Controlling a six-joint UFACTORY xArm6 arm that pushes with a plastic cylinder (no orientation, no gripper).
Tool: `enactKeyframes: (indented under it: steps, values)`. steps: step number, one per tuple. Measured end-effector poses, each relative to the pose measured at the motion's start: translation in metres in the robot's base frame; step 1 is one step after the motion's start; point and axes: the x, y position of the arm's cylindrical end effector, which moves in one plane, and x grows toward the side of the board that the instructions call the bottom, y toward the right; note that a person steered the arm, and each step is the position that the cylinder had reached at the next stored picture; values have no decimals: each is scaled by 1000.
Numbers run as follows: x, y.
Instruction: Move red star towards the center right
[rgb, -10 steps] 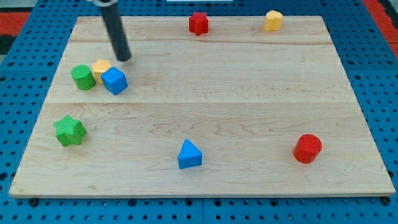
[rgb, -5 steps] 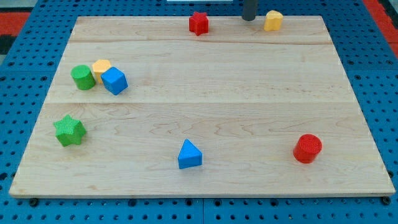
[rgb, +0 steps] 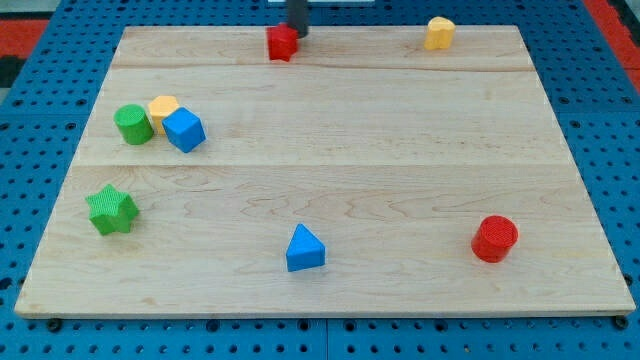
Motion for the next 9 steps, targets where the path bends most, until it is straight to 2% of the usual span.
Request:
enactKeyframes:
  steps: [2,6,9]
  values:
    - [4,-21]
    - [11,6]
    - [15,-4]
